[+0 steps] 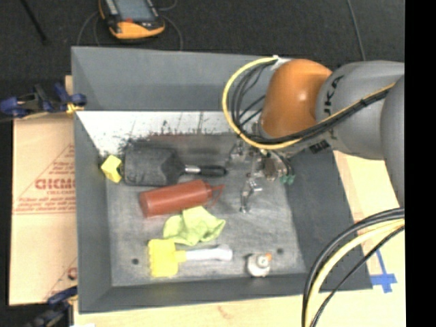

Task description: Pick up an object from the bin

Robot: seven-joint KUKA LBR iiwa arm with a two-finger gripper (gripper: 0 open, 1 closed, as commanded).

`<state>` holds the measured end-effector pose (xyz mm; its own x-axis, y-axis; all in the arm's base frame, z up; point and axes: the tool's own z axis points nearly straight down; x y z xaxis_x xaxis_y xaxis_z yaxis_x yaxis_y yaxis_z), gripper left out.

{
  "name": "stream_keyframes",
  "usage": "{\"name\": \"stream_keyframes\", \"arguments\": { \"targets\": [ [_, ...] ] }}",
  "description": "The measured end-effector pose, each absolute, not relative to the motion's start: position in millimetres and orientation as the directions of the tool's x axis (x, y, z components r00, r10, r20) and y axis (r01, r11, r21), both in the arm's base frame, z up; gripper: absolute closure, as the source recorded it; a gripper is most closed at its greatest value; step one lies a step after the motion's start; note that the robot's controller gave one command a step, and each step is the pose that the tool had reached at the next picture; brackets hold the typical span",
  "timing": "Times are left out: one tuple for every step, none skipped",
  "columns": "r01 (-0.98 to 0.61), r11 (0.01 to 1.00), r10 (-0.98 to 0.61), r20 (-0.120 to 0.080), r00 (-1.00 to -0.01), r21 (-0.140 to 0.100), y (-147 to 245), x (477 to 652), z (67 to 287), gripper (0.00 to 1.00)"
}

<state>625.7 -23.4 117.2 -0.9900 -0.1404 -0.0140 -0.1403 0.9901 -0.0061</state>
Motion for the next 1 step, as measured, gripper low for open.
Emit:
{"name": "stream_keyframes", "arguments": {
  "targets": [
    [-0.038,0.999,-0.038,-0.006,-0.999,-0.001,-81.0,617.7,74.0,1.0]
  ]
}}
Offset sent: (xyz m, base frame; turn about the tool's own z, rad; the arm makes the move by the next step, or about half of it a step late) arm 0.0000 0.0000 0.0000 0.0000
